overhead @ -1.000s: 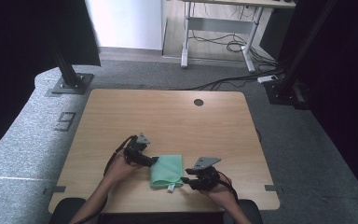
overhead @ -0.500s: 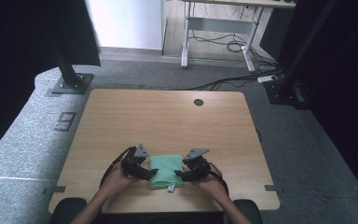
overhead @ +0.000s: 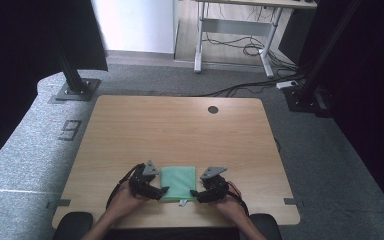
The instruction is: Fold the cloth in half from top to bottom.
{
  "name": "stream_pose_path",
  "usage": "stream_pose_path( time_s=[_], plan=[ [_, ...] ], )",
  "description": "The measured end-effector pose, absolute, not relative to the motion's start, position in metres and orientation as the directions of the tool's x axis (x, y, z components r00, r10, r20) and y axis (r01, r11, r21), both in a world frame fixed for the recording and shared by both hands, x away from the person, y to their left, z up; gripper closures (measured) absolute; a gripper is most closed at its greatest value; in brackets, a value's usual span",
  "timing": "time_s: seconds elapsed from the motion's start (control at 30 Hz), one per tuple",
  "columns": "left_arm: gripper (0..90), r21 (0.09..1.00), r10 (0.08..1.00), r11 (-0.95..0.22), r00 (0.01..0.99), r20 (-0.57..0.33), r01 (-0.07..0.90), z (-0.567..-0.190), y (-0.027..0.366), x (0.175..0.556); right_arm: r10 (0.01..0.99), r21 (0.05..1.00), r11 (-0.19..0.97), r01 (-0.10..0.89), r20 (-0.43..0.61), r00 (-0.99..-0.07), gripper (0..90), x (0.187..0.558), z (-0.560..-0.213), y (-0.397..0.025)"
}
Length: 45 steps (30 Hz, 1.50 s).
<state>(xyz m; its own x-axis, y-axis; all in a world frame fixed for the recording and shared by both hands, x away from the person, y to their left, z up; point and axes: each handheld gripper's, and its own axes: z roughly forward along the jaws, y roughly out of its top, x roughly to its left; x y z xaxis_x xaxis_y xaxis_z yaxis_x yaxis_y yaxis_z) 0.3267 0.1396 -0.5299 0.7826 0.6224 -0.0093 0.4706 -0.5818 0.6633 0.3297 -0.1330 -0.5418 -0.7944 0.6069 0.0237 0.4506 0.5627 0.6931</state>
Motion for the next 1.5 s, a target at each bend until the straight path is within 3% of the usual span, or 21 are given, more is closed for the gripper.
stream_pose_path(
  time_s=[0.27,0.37,0.57,1.5],
  plan=[
    [11.2,0.651,0.637,-0.590,0.771,0.013,0.477,-0.539,0.144,0.322,0.631,0.703,0.526,0.478,0.055,-0.774,26.7,0.330,-0.546,-0.136],
    [6.7,0.656,0.641,-0.587,0.767,0.018,0.474,-0.542,0.144,0.325,0.651,0.704,0.518,0.485,0.043,-0.758,20.8,0.329,-0.547,-0.136],
    [4.7,0.671,0.667,-0.532,0.744,-0.044,0.517,-0.547,0.149,0.332,0.680,0.698,0.505,0.508,0.041,-0.732,13.7,0.331,-0.548,-0.135],
    [3.6,0.680,0.704,-0.498,0.709,-0.045,0.538,-0.549,0.145,0.388,0.735,0.721,0.450,0.527,0.037,-0.677,12.6,0.375,-0.551,-0.138]
  ],
)
